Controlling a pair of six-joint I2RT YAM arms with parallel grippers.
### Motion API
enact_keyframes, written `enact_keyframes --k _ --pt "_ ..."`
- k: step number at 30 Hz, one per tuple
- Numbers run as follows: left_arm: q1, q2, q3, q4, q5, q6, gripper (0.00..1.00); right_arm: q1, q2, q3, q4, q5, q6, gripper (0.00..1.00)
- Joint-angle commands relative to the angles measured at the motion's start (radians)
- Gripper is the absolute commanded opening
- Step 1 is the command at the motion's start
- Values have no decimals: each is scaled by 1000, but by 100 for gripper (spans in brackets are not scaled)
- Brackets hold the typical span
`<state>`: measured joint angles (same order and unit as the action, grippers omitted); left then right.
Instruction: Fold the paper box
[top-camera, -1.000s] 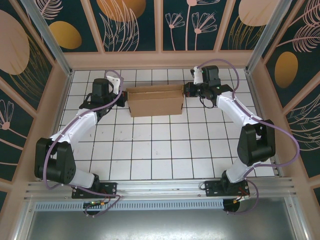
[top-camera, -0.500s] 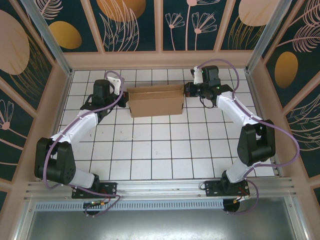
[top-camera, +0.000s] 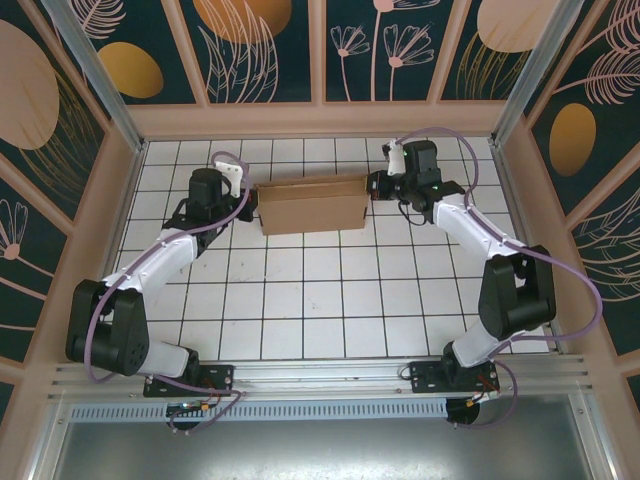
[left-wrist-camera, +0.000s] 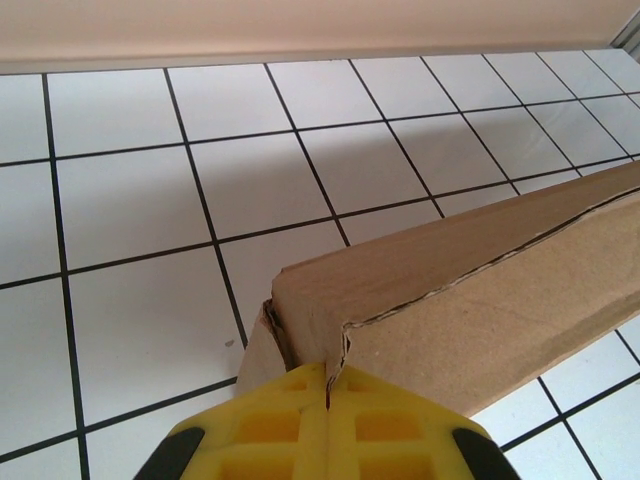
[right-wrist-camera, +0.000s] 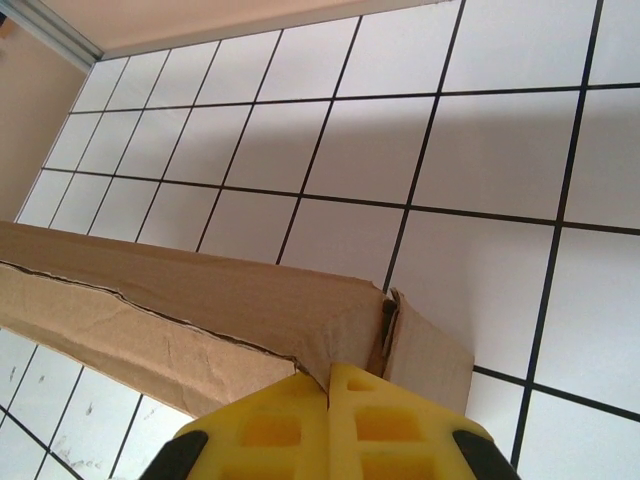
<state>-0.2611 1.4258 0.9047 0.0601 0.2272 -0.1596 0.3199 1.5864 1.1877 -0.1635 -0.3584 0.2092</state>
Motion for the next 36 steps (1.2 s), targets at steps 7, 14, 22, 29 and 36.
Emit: enact_keyframes --k 7,14,22,29,36 --pt "-4 10 -66 -50 -12 -30 0 55 -26 -157 38 112 -7 0" --pt "-6 -9 -122 -26 -28 -66 0 93 -69 -322 190 215 -6 0" --pt "-10 -16 -171 8 -39 -74 0 113 -84 -342 237 262 -37 5" --pt "-12 4 -129 -16 -63 -54 0 96 -200 -310 242 181 -92 25" --pt "-22 21 -103 -36 -72 -38 0 59 -238 -267 230 56 -84 45"
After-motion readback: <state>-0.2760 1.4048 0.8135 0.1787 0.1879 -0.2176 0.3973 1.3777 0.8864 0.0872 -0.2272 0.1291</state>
